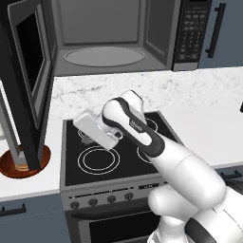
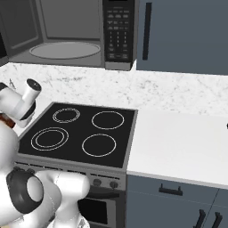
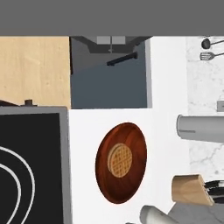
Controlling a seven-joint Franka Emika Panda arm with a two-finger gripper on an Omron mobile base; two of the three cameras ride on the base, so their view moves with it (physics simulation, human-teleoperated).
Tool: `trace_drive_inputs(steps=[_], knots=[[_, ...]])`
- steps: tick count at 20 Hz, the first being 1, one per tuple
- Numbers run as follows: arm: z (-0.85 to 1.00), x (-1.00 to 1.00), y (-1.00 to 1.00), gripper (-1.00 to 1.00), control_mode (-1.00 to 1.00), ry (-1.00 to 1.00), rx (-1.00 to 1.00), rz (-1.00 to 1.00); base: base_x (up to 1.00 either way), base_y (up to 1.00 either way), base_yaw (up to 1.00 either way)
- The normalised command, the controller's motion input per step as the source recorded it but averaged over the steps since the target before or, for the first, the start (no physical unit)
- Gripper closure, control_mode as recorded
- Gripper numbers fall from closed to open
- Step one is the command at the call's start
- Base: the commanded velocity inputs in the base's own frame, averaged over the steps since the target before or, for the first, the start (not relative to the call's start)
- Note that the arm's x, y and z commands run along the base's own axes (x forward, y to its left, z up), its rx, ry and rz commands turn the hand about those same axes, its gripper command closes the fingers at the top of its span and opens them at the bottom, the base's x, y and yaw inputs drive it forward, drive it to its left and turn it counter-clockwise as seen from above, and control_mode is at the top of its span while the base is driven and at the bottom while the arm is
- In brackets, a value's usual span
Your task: Open the microwave, place the bowl with waffle inside the microwave, then close the microwave door and turn it on.
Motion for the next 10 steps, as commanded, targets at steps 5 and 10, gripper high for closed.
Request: trace_drive_inputs(steps=[5, 10], knots=[[-0.15, 0.3, 0.35, -1.0, -1.0, 0.03, -0.05, -0.04, 0.0, 0.0, 0.0], [-0.31, 0.22, 0.15, -1.0, -1.0, 0.0, -0.04, 0.0, 0.0, 0.0, 0.0]])
